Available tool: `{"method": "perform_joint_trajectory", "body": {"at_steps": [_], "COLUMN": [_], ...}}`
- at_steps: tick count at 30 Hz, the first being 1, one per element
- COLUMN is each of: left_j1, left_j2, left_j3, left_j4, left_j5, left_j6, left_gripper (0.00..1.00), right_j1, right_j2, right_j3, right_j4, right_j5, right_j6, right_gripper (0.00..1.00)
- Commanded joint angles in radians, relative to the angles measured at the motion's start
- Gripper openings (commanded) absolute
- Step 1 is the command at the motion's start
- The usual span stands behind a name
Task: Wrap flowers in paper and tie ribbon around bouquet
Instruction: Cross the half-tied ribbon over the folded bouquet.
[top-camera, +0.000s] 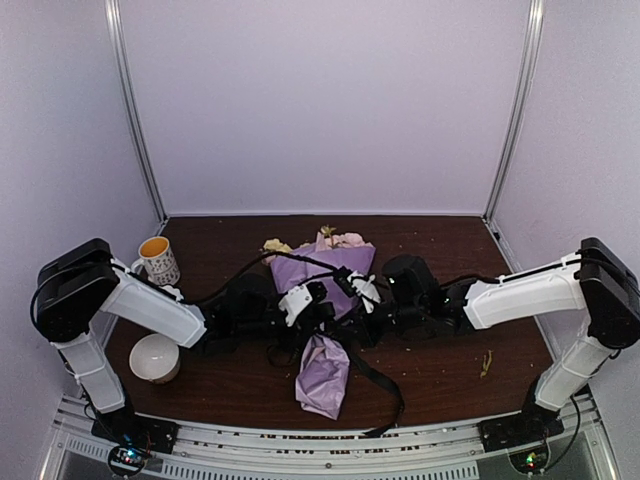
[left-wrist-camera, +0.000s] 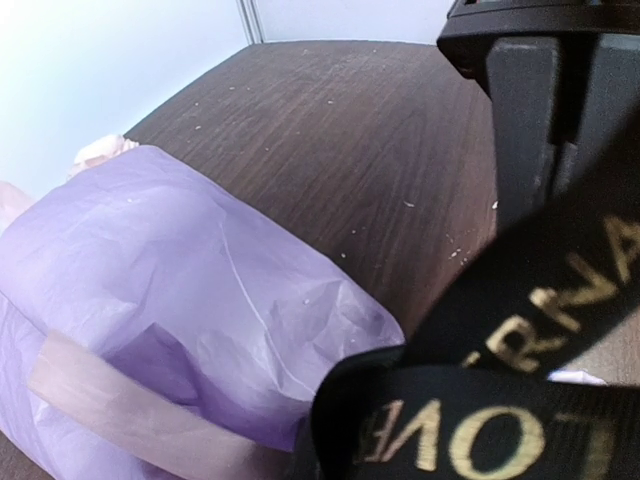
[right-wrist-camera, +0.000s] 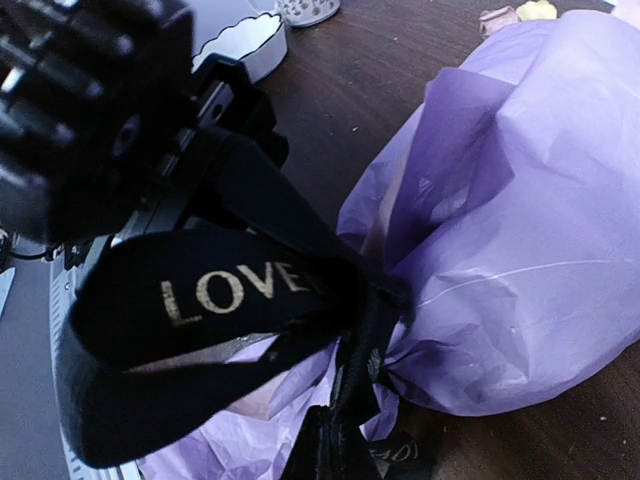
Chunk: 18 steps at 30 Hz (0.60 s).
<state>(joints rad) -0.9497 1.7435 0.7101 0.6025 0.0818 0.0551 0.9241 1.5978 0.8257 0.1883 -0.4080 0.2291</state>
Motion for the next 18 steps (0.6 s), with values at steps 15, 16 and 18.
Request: {"method": "perform_joint_trajectory", "body": {"at_steps": [15, 16, 18], "left_j1": [0.012, 0.012, 0.012], "left_j2": [0.005, 0.005, 0.005], "left_j3": [-0.022, -0.024, -0.024], "left_j4": [0.051, 0.056, 0.064], "left_j5": [-0.037, -0.034, -0.031], "left_j6": [0.002, 0.000, -0.001], "left_gripper": [0.00, 0.00, 0.00], "right_j1": [-0.150, -0.163, -0.173], "right_j2": [-0.140, -0.119, -0.052], "right_j3": [0.034, 0.060, 0.131], "right_j4": [-0.095, -0.088, -0.107], "right_j5": [-0.078, -0.063, -0.032], "right_j6": [-0.130, -0.118, -0.113], "right_gripper": [0.38, 0.38, 0.36]}}
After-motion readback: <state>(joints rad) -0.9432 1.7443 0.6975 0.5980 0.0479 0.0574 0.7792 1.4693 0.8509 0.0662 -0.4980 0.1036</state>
